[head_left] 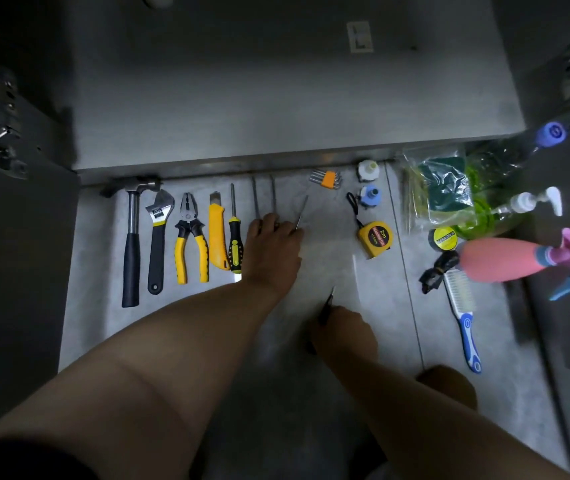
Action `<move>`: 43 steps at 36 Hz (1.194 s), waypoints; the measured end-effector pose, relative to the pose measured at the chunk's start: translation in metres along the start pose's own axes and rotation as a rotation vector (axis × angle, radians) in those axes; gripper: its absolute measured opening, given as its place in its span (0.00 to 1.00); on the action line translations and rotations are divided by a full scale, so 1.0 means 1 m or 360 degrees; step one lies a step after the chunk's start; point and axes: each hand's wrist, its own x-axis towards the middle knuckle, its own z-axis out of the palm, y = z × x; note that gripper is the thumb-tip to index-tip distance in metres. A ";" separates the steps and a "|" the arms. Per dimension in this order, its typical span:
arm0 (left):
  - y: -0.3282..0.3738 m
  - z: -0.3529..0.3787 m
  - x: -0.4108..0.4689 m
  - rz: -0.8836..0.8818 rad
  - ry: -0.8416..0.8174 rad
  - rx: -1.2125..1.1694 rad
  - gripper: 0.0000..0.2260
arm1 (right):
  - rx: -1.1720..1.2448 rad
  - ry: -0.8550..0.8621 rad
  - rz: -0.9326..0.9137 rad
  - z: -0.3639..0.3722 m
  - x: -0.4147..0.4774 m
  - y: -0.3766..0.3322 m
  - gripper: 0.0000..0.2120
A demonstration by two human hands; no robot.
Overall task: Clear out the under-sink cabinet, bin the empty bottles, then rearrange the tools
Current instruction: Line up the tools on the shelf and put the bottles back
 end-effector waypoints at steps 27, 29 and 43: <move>-0.009 0.011 0.007 0.0074 0.0175 -0.0071 0.25 | -0.0086 0.0472 -0.0482 -0.083 0.094 -0.075 0.12; -0.013 0.012 0.003 0.0068 0.0222 -0.0128 0.27 | -0.0019 0.0495 -0.0488 -0.079 0.089 -0.071 0.14; -0.033 0.015 -0.014 -0.0003 0.0115 -0.0081 0.33 | 0.0179 0.0449 -0.0548 -0.064 0.074 -0.066 0.14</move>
